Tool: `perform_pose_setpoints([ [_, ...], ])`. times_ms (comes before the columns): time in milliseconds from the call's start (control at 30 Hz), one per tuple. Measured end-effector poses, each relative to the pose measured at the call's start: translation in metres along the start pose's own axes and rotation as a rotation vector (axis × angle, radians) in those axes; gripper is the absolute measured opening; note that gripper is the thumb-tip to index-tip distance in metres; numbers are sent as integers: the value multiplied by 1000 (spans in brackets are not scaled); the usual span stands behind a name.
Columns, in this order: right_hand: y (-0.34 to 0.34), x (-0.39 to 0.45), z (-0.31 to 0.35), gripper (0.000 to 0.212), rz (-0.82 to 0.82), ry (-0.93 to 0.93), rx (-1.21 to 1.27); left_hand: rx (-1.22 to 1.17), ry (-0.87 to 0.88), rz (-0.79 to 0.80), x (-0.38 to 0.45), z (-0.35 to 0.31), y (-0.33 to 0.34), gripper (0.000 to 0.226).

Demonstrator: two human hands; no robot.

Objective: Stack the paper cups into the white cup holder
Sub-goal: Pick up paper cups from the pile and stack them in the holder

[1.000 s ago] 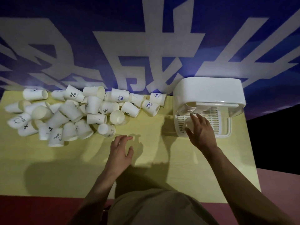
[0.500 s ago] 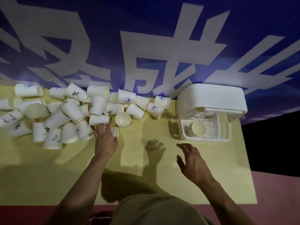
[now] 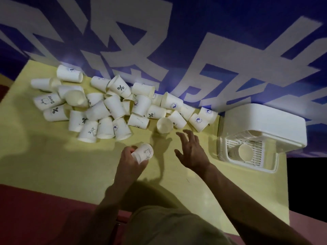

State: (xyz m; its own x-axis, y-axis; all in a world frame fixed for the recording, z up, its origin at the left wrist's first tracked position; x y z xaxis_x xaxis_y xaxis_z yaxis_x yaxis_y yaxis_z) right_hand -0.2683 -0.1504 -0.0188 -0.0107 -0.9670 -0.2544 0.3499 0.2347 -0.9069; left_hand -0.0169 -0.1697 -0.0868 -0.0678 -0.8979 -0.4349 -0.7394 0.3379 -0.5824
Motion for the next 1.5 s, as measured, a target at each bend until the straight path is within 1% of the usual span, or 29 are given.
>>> perform_pose_setpoints([
  [133, 4, 55, 16, 82, 38, -16, -102, 131, -44, 51, -2, 43, 0, 73],
  [200, 7, 76, 23, 85, 65, -26, -142, 190, -3, 65, -1, 54, 0, 80],
  [300, 19, 92, 32, 86, 133, -22, -167, 281, 21, 83, 2, 44, -5, 87],
  [367, 29, 93, 36, 88, 172, -2, -176, 397, 83, 68, 6, 33, -5, 92],
  [467, 41, 88, 38, 86, 184, 23, -203, 472, 147, 88, 15, 20, 0, 96],
  [533, 44, 83, 37, 82, 182, 42, -201, 470, 145, 149, 24, 14, 7, 93],
  [633, 46, 72, 31, 81, 192, 50, -178, 398, 123, 268, 36, 8, 17, 81],
  [733, 42, 58, 24, 79, 195, 60, -123, 271, 149, 324, 39, -1, 20, 75],
  [800, 35, 45, 18, 78, 167, 77, -57, 198, 168, 314, 35, -7, 19, 72],
  [900, 22, 18, 3, 79, 91, 103, 37, 205, 186, 281, 28, -18, 16, 74],
  [1000, 8, -15, -17, 76, 6, 158, 118, 218, 97, 301, 17, -33, 18, 71],
  [1167, -16, -68, -50, 72, -151, 184, 242, 268, 124, 370, -6, -75, 38, 65],
  [1300, -42, -105, -75, 71, -268, 177, 337, 307, 195, 378, -28, -122, 63, 59],
  [1400, -63, -130, -95, 69, -349, 138, 386, 235, 277, 365, -47, -168, 82, 56],
  [1500, -82, -157, -122, 69, -412, 138, 415, 155, 386, 346, -68, -216, 102, 63],
])
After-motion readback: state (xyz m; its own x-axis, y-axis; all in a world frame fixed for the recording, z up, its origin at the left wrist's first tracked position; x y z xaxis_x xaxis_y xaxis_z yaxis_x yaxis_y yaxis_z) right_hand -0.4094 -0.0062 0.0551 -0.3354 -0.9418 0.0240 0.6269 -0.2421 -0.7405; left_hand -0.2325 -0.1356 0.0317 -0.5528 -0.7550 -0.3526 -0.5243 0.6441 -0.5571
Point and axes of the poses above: each hand's wrist, its own x-axis towards the middle knuckle, its own y-axis out of the palm, z = x × y, the point moved 7 cm from there along x, towards the middle knuckle, and after that the axes turned 2 degrees about -y, right-handed, at the moved point
